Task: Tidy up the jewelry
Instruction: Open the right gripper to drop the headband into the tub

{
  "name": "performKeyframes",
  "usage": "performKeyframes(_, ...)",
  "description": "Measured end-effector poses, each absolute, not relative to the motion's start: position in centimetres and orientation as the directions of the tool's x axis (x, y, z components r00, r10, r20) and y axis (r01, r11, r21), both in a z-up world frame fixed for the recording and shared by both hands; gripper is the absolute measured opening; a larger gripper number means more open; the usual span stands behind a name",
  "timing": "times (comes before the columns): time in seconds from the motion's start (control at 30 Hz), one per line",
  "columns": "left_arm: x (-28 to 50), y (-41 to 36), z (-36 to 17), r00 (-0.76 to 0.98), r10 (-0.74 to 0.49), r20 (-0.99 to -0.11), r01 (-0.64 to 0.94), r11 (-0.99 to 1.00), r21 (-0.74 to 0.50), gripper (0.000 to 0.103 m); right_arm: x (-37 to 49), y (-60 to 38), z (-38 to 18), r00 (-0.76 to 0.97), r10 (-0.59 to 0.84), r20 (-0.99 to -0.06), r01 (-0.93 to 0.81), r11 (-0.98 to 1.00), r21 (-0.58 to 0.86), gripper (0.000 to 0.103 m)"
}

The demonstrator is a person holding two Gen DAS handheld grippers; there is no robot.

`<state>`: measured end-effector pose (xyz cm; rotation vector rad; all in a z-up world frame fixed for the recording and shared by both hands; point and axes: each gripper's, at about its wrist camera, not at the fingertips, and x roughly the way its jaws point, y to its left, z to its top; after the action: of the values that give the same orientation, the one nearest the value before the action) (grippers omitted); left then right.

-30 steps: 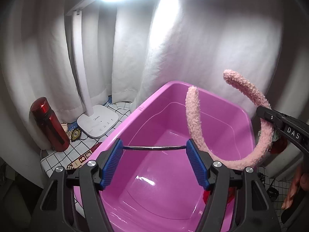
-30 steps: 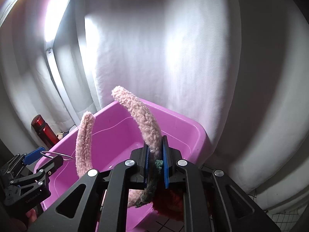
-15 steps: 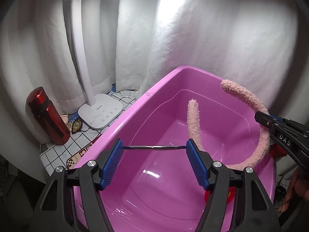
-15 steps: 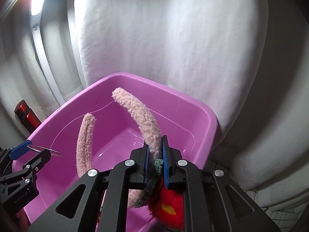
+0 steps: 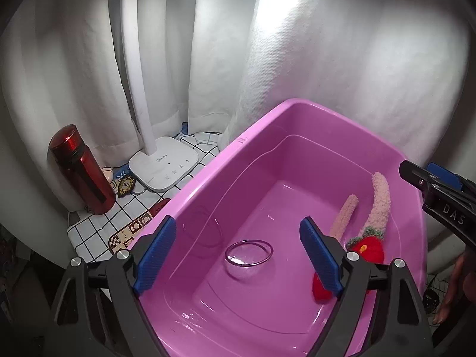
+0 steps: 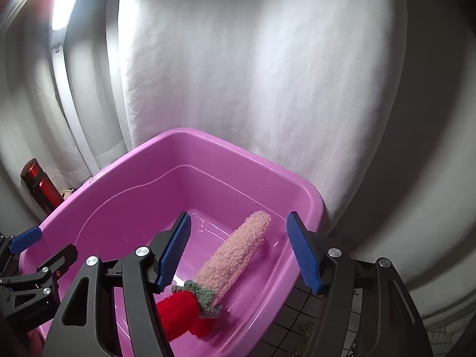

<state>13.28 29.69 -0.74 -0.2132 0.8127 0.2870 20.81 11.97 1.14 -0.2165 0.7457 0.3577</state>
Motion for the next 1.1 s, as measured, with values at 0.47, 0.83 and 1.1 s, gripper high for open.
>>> performKeyframes(0.47, 11.0, 28.9, -0.1, 0.658, 0.147, -0.739, -0.324, 0.941, -0.101, 0.084, 18.0, 9.3, 2.1, 0.68, 0.262, -0.685, -0.386, 0.922, -0.031, 0.064)
performKeyframes(0.83, 8.1, 25.0, 1.5, 0.679, 0.097, -0.727, -0.243, 0.965, -0.098, 0.084, 13.0, 2.4, 2.6, 0.686, 0.246, -0.685, -0.321, 0.947, 0.019, 0.064)
performKeyframes(1.1, 6.0, 19.9, 2.7, 0.706, 0.013, -0.708, -0.123, 0.987, -0.104, 0.087, 8.7, -5.7, 3.2, 0.71, 0.157, -0.686, -0.19, 0.981, 0.028, 0.064)
